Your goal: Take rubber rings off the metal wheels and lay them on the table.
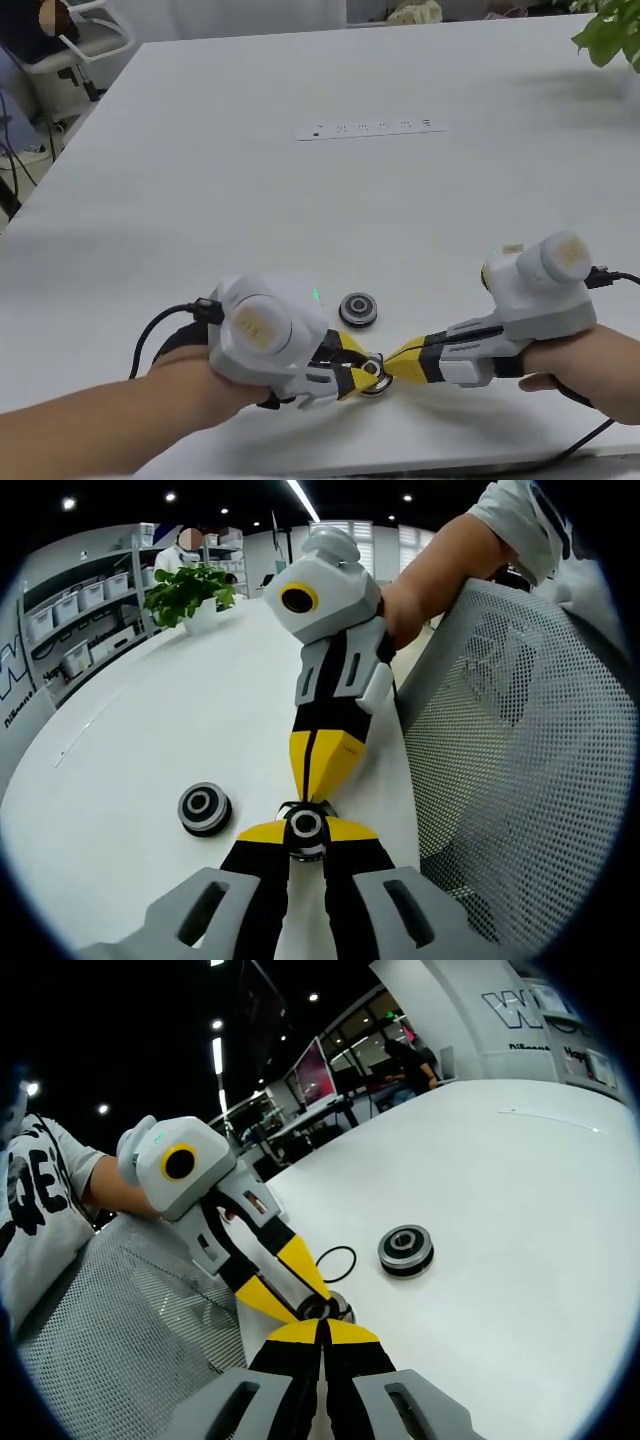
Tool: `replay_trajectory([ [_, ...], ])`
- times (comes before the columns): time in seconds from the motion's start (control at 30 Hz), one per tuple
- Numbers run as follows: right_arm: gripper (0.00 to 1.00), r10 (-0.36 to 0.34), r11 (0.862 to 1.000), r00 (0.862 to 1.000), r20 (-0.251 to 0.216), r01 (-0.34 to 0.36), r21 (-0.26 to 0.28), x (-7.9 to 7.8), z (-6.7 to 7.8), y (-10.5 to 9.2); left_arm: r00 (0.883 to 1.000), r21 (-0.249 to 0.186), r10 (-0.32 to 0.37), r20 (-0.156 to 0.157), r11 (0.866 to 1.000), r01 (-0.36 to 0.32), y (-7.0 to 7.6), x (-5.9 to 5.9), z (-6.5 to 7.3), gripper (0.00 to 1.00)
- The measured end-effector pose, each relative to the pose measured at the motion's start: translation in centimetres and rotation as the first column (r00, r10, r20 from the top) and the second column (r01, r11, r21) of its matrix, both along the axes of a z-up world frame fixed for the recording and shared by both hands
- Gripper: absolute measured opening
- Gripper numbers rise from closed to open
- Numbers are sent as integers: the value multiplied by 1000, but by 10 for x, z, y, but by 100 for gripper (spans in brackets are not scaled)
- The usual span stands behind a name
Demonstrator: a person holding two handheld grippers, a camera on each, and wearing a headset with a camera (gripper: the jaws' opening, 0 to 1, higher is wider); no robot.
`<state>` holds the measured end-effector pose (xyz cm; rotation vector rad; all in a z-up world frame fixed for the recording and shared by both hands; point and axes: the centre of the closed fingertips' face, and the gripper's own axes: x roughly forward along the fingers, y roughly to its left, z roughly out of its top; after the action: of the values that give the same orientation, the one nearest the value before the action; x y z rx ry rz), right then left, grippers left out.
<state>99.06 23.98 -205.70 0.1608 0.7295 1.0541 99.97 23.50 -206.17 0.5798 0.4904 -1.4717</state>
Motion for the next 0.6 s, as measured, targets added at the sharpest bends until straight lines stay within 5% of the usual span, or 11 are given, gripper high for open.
replay_trajectory([
  [0.6, 0, 28, 1000, 999, 45, -29, 12, 3, 5, 1, 1000, 2, 1, -5, 1000, -1, -1, 0, 0, 7],
])
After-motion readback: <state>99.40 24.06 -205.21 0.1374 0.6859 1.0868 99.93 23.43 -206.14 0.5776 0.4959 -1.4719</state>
